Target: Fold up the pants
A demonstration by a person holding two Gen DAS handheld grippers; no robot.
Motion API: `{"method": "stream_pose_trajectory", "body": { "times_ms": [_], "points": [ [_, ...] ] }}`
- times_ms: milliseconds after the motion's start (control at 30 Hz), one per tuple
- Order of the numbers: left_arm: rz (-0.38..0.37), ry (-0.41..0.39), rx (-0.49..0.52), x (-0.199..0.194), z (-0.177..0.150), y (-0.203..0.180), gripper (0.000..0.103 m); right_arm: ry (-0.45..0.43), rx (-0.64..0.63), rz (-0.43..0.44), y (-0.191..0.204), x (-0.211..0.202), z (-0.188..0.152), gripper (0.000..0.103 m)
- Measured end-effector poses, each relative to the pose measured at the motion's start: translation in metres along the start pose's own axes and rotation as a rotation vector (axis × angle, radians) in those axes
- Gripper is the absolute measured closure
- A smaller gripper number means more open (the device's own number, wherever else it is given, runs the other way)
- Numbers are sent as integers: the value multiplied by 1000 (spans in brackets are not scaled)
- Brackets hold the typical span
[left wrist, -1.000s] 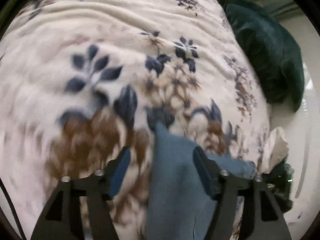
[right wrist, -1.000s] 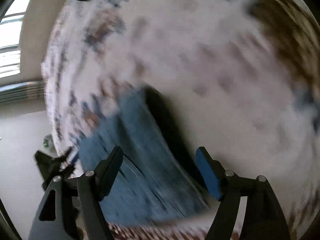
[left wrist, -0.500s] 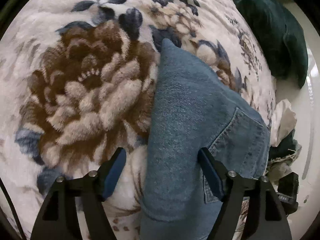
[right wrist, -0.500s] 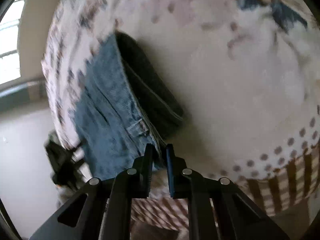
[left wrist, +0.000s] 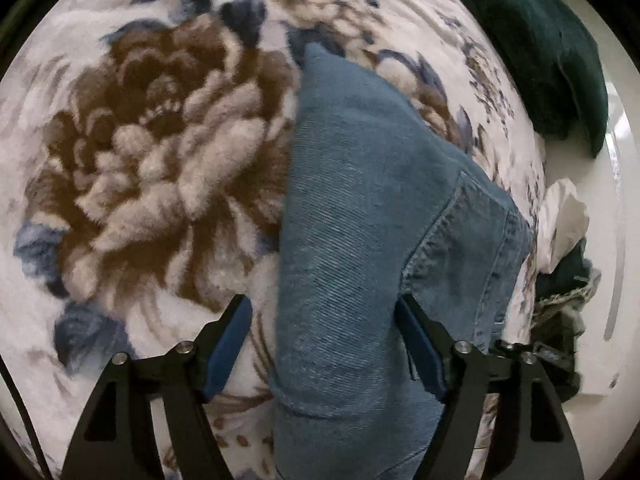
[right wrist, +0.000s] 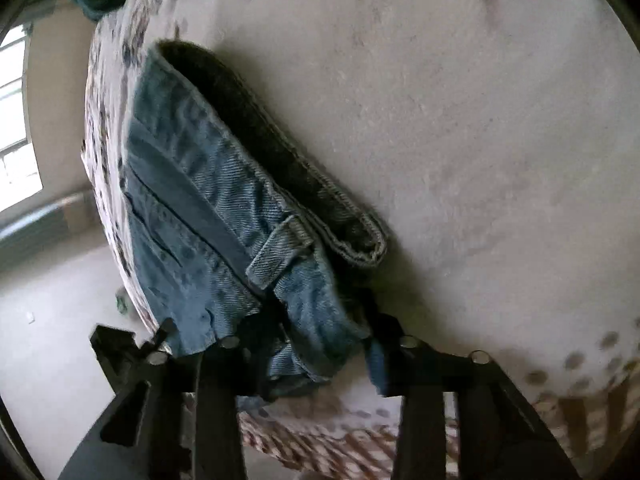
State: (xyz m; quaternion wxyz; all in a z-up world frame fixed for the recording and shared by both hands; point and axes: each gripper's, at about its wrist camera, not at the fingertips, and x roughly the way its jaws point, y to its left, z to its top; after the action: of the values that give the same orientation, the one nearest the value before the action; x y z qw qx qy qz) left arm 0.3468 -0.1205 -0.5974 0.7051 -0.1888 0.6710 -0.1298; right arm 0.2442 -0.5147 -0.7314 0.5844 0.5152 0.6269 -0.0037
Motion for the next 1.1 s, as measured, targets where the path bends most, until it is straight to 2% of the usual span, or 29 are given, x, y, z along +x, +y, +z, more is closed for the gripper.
{"method": "stream_pose_trajectory", "body": {
  "times_ms": [67,167,233,267,300,367,467,533,633,667,733,767,800,833,867,900,933,967,1033,1100],
  "points": [
    [-1,2,39,1,1,-5,53,-27,-57,-26,15,-18,-11,77],
    [34,17,91,6,5,-11,52,-54,-96,-46,21,-37,-23,77],
    [33,25,87,8,8,-10,51,-28,-61,-27,8,-27,-21,73],
    [17,32,76,7,9,-8,49,-9,-34,9,-1,-20,-18,64],
    [-2,42,60,5,10,-4,47,-2,-12,50,-9,-17,-13,58],
    [-49,46,32,0,10,2,40,18,-2,149,-13,-9,-15,29],
    [-110,41,12,-1,9,11,27,57,-14,267,-13,8,-22,26],
    [-146,51,-19,11,10,17,22,91,-38,282,-7,29,-22,25],
    [-192,42,-54,22,15,20,7,74,-44,358,3,49,-17,12],
    [-209,40,-63,24,18,19,2,58,-34,390,9,52,-14,12],
    [-191,43,-59,26,21,14,2,52,-20,513,20,52,-12,12],
    [-184,42,-47,26,22,10,2,39,-41,530,29,51,-13,12],
    [-181,42,-41,26,22,8,2,29,-70,533,36,51,-14,13],
    [-185,38,-37,25,22,7,2,24,-93,497,41,55,-14,17],
    [-187,34,-33,25,22,5,2,32,-86,439,41,64,-12,30],
    [-182,23,-30,23,22,3,6,31,-70,408,40,70,-10,37],
    [-195,8,-28,20,22,2,31,21,-49,390,37,74,-8,43],
    [-184,-3,-20,16,22,-1,47,16,-38,383,37,74,-8,49],
    [-167,-11,-6,12,23,-4,60,-6,-56,338,46,68,-12,57],
    [-154,-34,14,2,20,-12,66,-29,-60,312,59,60,-18,63]
  ]
}}
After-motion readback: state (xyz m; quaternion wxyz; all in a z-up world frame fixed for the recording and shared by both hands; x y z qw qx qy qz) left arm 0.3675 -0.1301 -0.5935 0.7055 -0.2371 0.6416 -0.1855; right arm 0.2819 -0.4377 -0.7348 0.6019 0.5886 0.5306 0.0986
